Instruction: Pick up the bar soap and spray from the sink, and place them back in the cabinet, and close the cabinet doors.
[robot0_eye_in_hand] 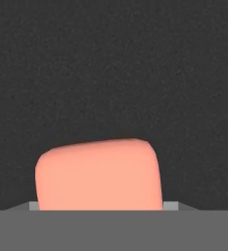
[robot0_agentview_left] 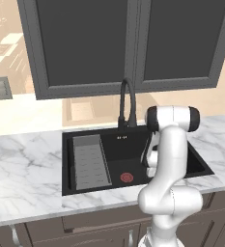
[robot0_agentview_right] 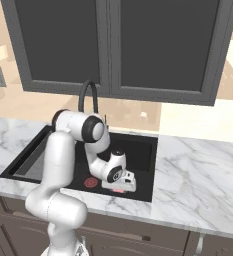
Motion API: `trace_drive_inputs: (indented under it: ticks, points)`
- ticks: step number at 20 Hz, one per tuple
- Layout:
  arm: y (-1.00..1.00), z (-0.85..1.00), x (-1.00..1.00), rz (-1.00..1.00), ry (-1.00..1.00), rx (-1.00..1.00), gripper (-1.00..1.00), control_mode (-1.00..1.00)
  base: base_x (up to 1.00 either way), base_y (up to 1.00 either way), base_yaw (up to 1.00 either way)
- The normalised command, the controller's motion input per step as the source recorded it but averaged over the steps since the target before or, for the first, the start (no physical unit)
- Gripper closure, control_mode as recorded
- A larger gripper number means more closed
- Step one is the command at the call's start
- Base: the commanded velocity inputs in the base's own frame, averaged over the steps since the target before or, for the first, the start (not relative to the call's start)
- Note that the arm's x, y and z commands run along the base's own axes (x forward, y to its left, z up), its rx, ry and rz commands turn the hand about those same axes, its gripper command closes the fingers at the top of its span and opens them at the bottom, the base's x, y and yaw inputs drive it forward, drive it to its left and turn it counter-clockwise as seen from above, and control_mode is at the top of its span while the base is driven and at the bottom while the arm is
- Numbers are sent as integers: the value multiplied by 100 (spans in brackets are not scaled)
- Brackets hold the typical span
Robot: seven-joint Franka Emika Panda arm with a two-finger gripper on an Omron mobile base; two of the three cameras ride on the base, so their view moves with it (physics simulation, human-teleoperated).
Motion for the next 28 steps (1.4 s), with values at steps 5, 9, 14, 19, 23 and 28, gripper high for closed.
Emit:
trace_drive_inputs:
  ticks: [5, 9, 14, 19, 23, 28]
  points:
    - [0, 28, 0, 0, 0, 0, 100, -100, 0, 0, 0]
    - [0, 31, 0, 0, 0, 0, 100, -100, 0, 0, 0]
    - [0, 25, 0, 0, 0, 0, 100, -100, 0, 0, 0]
    - [0, 25, -1, 0, 0, 0, 100, -100, 0, 0, 0]
    - [0, 29, 0, 0, 0, 0, 100, -100, 0, 0, 0]
    - [0, 39, -1, 0, 0, 0, 100, -100, 0, 0, 0]
